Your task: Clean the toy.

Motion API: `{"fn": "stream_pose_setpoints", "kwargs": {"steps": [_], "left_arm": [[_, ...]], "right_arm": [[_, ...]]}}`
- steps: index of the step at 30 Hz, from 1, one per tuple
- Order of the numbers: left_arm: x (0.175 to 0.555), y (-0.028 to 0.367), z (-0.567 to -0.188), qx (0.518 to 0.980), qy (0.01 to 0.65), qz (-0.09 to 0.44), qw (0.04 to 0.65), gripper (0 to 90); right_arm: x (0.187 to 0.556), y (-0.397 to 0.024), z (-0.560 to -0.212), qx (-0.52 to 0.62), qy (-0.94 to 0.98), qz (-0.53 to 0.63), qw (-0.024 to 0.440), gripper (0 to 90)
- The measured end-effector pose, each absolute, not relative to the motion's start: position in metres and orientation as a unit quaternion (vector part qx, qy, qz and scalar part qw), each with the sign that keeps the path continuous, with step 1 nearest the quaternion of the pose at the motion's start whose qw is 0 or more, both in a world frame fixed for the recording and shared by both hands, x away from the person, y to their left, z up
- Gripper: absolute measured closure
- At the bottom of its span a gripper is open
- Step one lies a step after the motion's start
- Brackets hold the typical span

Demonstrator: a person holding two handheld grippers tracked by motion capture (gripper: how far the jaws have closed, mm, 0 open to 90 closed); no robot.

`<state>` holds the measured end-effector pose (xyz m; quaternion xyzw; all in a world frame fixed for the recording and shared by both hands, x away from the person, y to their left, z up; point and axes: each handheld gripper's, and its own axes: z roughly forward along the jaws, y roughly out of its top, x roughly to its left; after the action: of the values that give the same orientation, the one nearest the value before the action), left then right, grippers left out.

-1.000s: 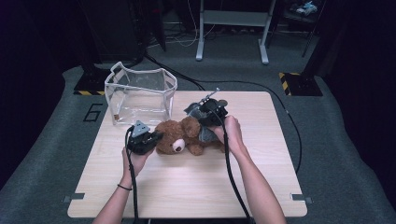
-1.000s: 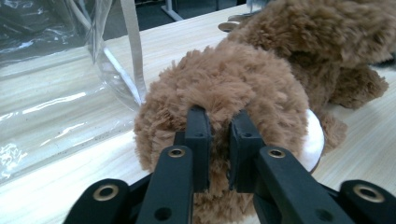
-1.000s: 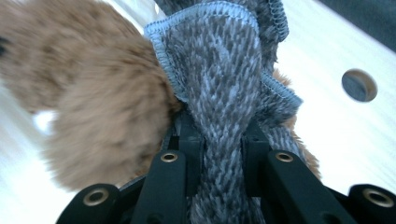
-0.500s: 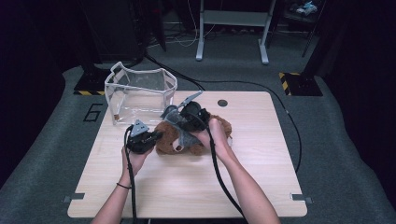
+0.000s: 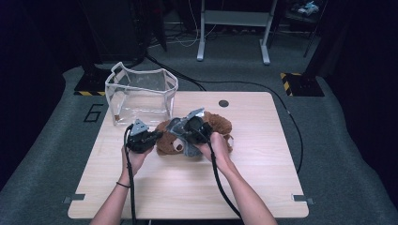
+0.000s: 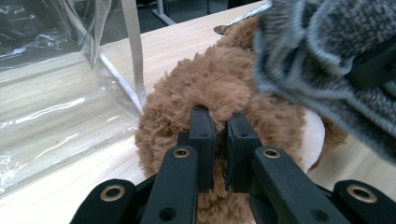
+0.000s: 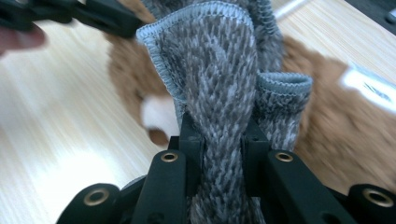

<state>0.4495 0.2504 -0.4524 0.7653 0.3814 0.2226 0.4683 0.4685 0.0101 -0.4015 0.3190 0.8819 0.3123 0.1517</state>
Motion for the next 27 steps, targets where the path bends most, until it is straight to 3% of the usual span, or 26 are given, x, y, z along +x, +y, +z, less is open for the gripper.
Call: {"fn": "stream_pose_setpoints", "kwargs": {"steps": [19,23,27], "left_arm": [[0.455,0.253,-0.452,0.766,0.386,0.222,0.463,83.6],[0.455,0.253,-0.452,0.765,0.388,0.218,0.465,83.5],[0.456,0.253,-0.452,0.766,0.388,0.218,0.464,83.5]], "right_arm": [[0.478,-0.094,-0.428,0.436,0.825,0.291,0.21,76.2],[0.471,-0.1,-0.43,0.435,0.819,0.31,0.208,76.2],[0.456,-0.079,-0.419,0.393,0.827,0.348,0.2,76.2]]}}
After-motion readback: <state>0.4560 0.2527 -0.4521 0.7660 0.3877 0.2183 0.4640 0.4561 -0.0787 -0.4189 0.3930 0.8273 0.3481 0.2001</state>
